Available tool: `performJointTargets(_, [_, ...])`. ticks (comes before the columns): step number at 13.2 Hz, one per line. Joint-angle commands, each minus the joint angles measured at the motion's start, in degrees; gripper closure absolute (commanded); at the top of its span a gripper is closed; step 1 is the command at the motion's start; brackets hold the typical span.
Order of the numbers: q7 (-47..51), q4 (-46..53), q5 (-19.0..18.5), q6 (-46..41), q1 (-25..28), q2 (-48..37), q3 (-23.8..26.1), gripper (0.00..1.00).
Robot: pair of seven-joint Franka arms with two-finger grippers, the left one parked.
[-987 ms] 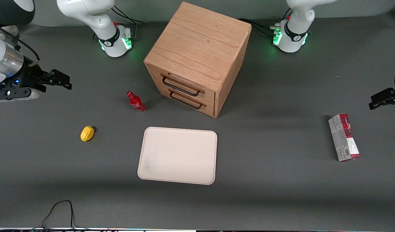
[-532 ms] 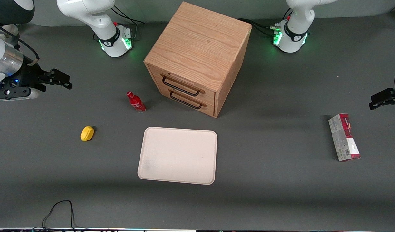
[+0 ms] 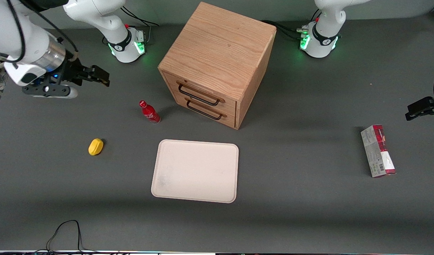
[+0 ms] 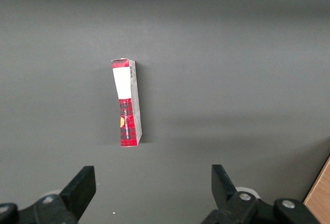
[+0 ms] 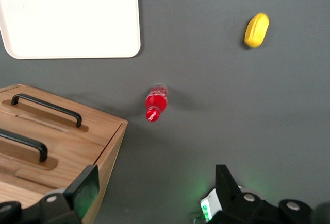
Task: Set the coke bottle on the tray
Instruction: 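Move the open right gripper toward the red Coca-Cola bottle, then lower the right gripper around the bottle's body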
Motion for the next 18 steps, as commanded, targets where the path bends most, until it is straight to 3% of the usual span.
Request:
performJointTargets(1, [3.28, -0.31, 1.92, -0.80, 0.65, -0.27, -0.43, 0.00])
performJointTargets(6, [7.23, -4.41, 3.06, 4.19, 3.28, 0.53, -0.26, 0.00])
performJointTargets(10, [8.21, -18.03, 2.45, 17.37, 5.57, -3.34, -0.26, 0.00])
performJointTargets(18, [7.95, -36.68, -0.09, 40.66, 6.89, -2.56, -0.34, 0.00])
